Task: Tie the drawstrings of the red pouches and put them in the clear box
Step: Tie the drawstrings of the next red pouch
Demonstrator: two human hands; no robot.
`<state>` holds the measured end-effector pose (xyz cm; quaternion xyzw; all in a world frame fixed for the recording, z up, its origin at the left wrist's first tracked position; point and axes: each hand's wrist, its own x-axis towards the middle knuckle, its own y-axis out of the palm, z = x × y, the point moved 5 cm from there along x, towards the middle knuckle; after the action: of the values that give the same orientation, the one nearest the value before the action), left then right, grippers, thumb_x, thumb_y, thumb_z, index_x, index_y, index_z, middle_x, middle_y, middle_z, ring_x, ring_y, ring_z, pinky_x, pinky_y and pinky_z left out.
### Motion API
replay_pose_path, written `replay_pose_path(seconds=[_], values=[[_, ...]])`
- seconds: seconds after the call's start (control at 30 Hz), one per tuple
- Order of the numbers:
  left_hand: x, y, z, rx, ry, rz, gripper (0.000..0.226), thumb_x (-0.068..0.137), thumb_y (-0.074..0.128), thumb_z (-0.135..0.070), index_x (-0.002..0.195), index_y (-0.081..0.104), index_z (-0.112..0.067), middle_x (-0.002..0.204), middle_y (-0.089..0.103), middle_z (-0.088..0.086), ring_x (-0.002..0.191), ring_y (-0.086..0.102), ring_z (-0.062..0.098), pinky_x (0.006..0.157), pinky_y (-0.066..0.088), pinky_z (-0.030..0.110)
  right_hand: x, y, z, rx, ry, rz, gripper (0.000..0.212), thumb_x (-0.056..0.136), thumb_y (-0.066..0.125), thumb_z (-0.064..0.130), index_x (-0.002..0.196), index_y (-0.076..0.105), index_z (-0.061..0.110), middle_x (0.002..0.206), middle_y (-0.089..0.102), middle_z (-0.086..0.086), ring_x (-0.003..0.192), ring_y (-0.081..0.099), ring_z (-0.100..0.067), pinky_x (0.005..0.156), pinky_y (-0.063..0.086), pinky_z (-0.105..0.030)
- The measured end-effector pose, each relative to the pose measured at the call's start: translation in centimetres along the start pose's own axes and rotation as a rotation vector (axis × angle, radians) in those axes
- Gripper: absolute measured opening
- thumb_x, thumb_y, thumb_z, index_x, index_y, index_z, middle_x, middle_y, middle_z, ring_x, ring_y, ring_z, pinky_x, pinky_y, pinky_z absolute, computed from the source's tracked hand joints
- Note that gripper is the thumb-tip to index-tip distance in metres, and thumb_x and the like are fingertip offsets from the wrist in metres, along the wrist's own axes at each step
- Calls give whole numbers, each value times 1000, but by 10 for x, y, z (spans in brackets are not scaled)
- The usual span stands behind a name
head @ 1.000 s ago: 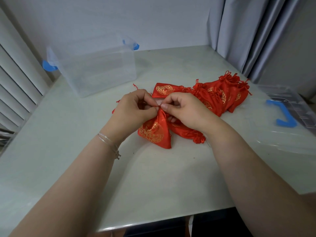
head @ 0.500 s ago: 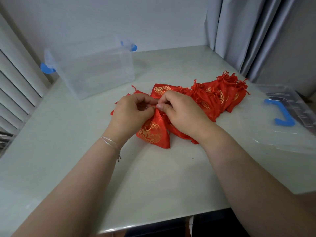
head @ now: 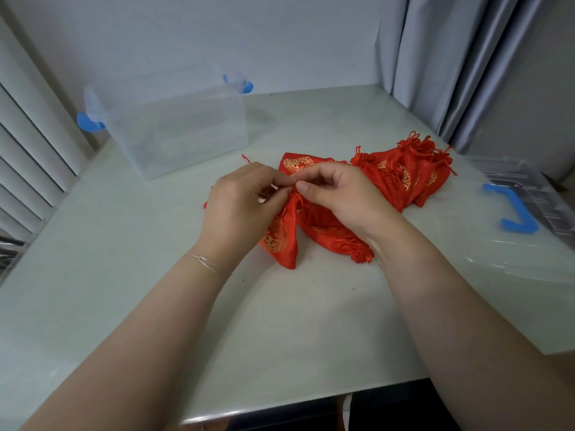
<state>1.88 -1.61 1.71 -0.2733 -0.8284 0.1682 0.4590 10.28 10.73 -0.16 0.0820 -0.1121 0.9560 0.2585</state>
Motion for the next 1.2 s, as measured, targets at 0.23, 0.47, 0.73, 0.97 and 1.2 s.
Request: replay_pose_path(seconds=[0.23, 0.47, 0.73, 0.97, 1.2], values=[[-2, 5, -4, 180, 156, 22, 8, 80, 70, -14, 87, 74, -15, 82, 71, -1, 71, 66, 17, 58, 53, 36, 0, -8, 4, -236, -36, 34, 18, 85, 68, 7, 92, 72, 23, 83, 70, 13, 76, 61, 9, 74, 44, -7], [-3, 8, -4, 239, 177, 2, 8, 79, 71, -16, 86, 74, -18, 82, 72, -4, 72, 66, 16, 55, 51, 31, -1, -9, 5, -407, -73, 0, 16, 84, 67, 11, 81, 65, 26, 71, 60, 20, 63, 54, 14, 63, 38, -5], [1, 5, -1, 198, 92, 15, 10, 84, 64, -20, 89, 72, -16, 86, 72, -4, 77, 67, 15, 67, 53, 34, -1, -16, 7, -550, -89, -55, 2, 84, 61, 18, 85, 59, 19, 72, 58, 9, 62, 51, -4, 61, 45, -26], [2, 9, 5, 105, 26, 64, 11, 84, 61, -21, 87, 69, -14, 83, 68, -5, 73, 63, 14, 68, 53, 37, -1, -9, 2, -433, -56, -103, 2, 93, 52, 19, 92, 53, 20, 58, 61, 7, 59, 66, -9, 61, 53, -32], [4, 6, 13, 5, -78, 48, 12, 86, 62, -18, 94, 72, -17, 89, 69, -8, 79, 62, 7, 75, 51, 25, 4, 2, -4, -55, 1, -47, 23, 86, 66, 5, 102, 56, 17, 86, 59, 4, 68, 58, 1, 65, 49, -19]])
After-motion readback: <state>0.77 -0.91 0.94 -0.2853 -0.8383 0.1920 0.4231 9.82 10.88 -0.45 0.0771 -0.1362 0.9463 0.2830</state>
